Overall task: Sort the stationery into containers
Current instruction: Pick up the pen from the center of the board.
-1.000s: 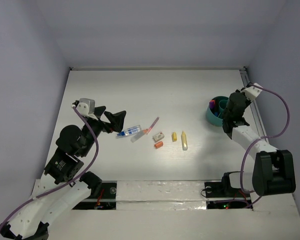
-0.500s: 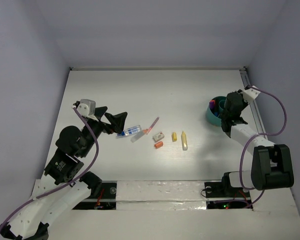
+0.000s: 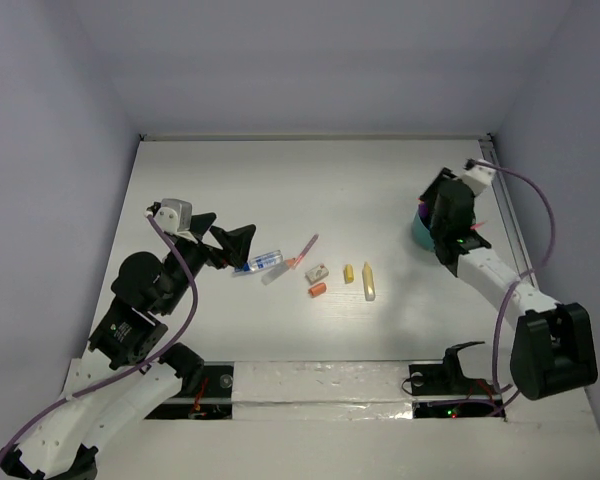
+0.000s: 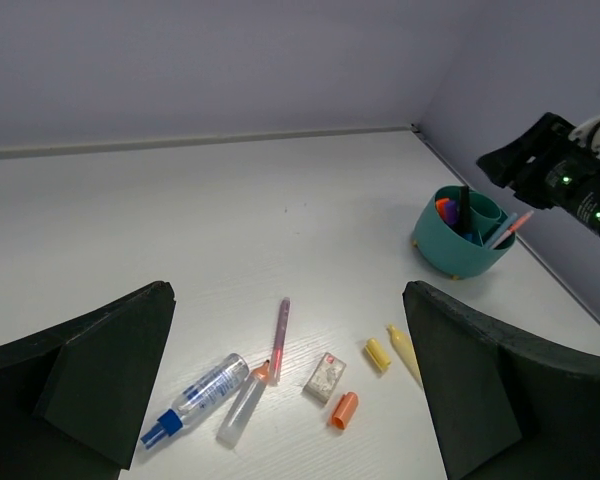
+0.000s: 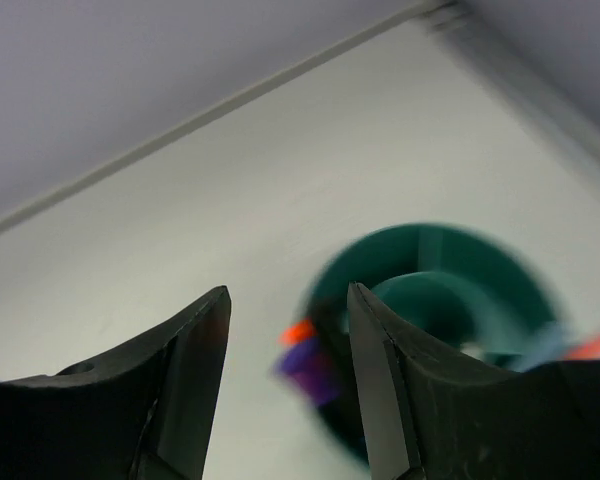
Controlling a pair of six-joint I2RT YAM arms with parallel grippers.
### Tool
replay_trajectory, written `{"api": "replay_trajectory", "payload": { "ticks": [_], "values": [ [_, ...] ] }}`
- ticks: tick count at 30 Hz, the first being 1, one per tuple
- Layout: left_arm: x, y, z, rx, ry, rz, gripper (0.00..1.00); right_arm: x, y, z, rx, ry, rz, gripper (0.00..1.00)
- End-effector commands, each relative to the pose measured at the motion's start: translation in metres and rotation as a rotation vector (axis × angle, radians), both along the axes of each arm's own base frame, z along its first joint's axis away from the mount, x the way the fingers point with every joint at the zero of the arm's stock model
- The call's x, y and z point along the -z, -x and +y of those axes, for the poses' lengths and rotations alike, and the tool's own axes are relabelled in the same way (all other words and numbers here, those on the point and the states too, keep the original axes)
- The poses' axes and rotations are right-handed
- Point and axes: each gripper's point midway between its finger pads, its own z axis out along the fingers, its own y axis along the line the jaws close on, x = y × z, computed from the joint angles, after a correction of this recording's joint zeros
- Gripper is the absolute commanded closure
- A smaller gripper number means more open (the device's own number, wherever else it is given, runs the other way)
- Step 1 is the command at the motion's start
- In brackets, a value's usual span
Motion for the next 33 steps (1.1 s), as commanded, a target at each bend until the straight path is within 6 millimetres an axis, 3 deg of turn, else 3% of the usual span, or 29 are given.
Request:
{"api": "replay_trajectory", "payload": {
  "ticks": [1, 2, 3, 5, 6, 10, 14, 22, 33],
  "values": [
    [-0.009, -0.004, 0.002, -0.016, 0.012, -0.038, 0.01, 0.006, -0.012, 0.104, -0.325, -0.028, 0.072, 0.43],
    [-0.008, -0.005, 0.002, -0.020, 0.011, -0.034, 0.01, 0.013, -0.011, 0.124, -0.383, -0.036, 0.101, 0.44],
    [-0.006, -0.006, 0.002, -0.024, 0.006, -0.029, 0.01, 0.023, -0.012, 0.162, -0.491, -0.057, 0.145, 0.43],
    [-0.006, -0.006, 0.002, -0.028, 0.006, -0.028, 0.01, 0.039, -0.008, 0.196, -0.583, -0.088, 0.206, 0.44],
    [-0.005, -0.007, 0.002, -0.028, 0.005, -0.025, 0.01, 0.047, -0.004, 0.223, -0.651, -0.096, 0.242, 0.44],
    [-0.005, -0.007, 0.003, -0.031, 0.003, -0.024, 0.01, 0.072, 0.004, 0.271, -0.754, -0.145, 0.329, 0.46],
    [-0.005, -0.008, 0.003, -0.034, 0.002, -0.025, 0.01, 0.105, 0.012, 0.302, -0.816, -0.161, 0.434, 0.47],
    [-0.005, -0.007, 0.003, -0.033, 0.002, -0.025, 0.01, 0.148, 0.026, 0.338, -0.878, -0.164, 0.560, 0.53],
    [-0.007, -0.006, 0.003, -0.031, 0.008, -0.028, 0.01, 0.178, 0.024, 0.341, -0.833, -0.108, 0.648, 0.59]
  ]
}}
